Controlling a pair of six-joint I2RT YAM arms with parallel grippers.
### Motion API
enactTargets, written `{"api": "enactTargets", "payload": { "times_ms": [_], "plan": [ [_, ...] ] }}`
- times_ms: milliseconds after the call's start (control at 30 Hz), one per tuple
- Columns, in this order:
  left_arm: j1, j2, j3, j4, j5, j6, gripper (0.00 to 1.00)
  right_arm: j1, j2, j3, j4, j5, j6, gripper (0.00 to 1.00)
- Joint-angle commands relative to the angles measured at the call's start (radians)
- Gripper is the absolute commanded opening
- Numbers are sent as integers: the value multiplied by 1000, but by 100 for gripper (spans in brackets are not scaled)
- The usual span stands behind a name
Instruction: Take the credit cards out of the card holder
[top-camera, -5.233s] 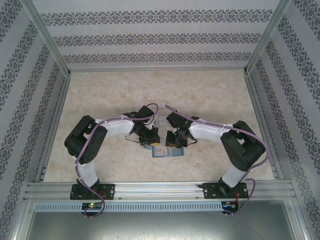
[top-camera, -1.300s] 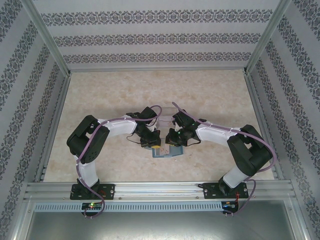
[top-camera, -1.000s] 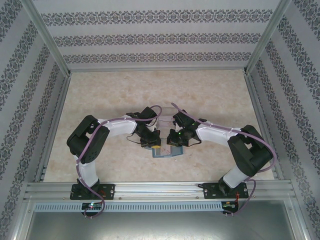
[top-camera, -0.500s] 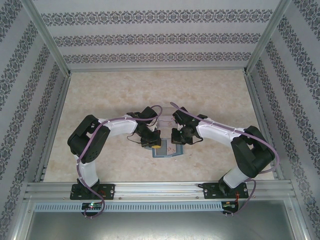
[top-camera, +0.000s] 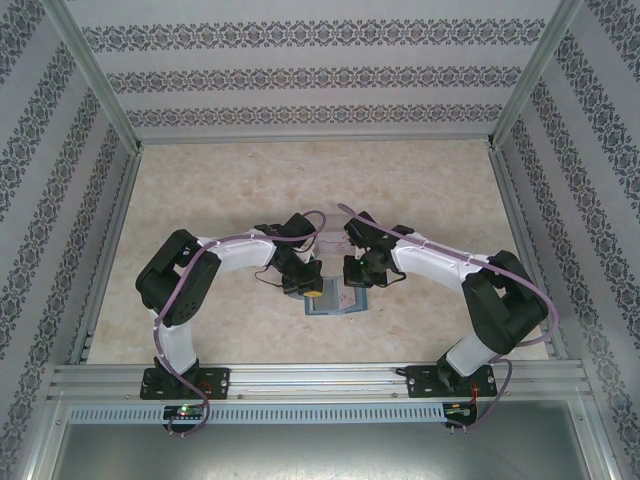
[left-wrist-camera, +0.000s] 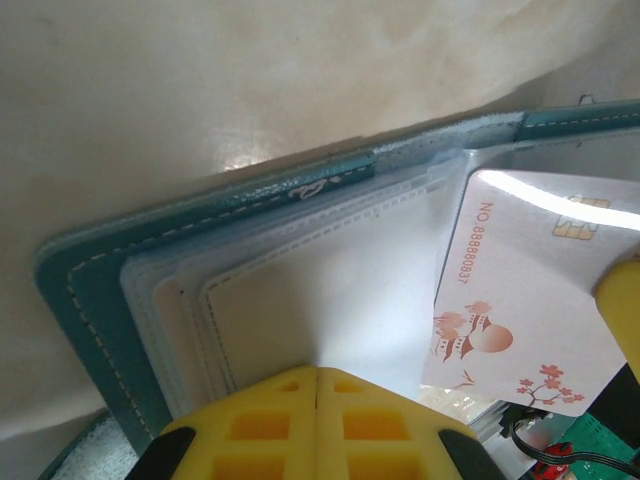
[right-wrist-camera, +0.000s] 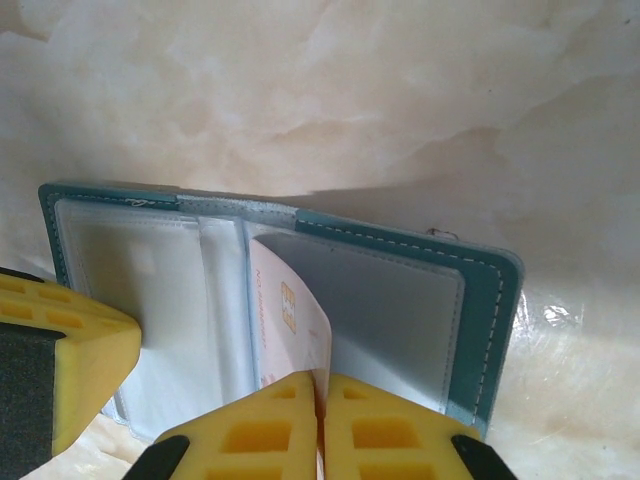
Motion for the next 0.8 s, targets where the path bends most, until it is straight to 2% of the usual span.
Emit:
{"api": "enactTargets", "payload": {
  "times_ms": [0,500,767],
  "plan": [
    [-14,23,9,-50,-30,21,0,-14,30,14,-75,76,-26,8],
    [-14,10,22,-59,-31,24,2,-14,-31,-17,-14,-42,39,17],
    [-15,-4,31,-76,-39,31,3,-14,-63,-43,5,-93,62,18]
  ]
}}
